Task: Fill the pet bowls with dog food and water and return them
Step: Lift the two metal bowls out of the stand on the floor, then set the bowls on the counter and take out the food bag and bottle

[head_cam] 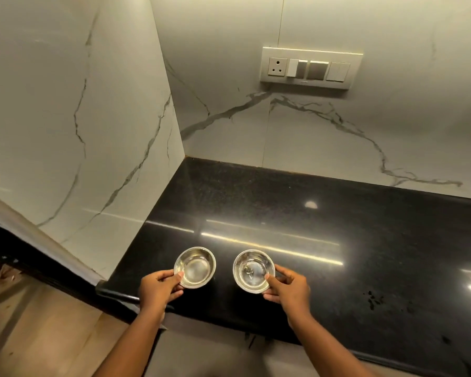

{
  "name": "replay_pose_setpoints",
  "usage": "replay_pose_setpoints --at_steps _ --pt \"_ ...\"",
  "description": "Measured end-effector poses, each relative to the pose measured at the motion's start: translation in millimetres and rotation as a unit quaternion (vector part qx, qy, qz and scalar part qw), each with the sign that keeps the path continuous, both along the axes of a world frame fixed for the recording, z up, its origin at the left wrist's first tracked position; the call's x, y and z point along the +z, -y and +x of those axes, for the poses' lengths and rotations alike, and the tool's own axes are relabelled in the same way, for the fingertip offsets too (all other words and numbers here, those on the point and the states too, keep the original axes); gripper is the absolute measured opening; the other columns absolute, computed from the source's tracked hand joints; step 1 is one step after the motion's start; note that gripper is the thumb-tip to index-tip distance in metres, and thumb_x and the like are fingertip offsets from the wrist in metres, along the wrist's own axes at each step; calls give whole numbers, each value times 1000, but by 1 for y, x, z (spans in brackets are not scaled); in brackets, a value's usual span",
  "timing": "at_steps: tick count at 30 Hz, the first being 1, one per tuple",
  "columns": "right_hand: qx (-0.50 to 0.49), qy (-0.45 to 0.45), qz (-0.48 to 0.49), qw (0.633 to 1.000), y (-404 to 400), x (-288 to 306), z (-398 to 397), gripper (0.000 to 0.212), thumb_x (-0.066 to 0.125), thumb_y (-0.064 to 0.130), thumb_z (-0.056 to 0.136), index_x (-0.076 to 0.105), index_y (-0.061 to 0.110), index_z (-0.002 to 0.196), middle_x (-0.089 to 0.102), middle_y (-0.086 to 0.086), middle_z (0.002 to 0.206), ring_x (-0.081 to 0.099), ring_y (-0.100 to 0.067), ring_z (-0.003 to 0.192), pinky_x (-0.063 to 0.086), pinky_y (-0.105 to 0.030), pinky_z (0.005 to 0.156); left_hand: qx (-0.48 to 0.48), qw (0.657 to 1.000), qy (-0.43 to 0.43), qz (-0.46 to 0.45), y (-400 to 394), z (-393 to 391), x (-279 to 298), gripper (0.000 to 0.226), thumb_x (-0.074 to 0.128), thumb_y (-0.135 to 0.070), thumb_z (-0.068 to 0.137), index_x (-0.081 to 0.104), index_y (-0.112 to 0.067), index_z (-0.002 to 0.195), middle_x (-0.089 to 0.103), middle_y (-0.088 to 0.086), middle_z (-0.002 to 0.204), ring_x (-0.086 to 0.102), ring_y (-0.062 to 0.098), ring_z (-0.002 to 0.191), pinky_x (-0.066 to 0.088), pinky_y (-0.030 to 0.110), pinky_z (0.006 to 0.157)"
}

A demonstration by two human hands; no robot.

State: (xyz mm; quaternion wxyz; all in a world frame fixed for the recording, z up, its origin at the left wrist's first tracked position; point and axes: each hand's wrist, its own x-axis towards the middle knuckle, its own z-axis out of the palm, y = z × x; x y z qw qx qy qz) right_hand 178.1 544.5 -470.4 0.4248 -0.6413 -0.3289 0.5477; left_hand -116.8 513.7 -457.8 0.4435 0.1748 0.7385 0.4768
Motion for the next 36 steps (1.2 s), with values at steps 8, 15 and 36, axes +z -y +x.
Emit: replay_pose_setpoints --at_steps 8,15,36 --pt "-27 10 -18 999 14 -9 -52 32 77 4 88 72 10 119 77 -14 92 76 -23 64 63 -30 55 -50 998 -10 -22 -20 -40 -15 23 80 -7 81 71 2 100 74 23 86 72 28 71 61 27 54" --pt "-33 40 -25 998 19 -15 -63 29 77 7 89 71 5 117 77 -14 90 78 -27 68 63 -31 57 -92 995 -14 -33 -24 -47 -17 23 80 -6 81 71 2 101 74 22 86 73 28 72 62 28 55" --pt "-92 366 207 903 2 71 -1 31 72 35 92 61 27 120 66 8 98 65 -11 89 60 -42 77 -267 931 -179 171 -77 5 114 31 69 -30 91 61 -21 120 66 -5 101 63 7 93 47 18 74"
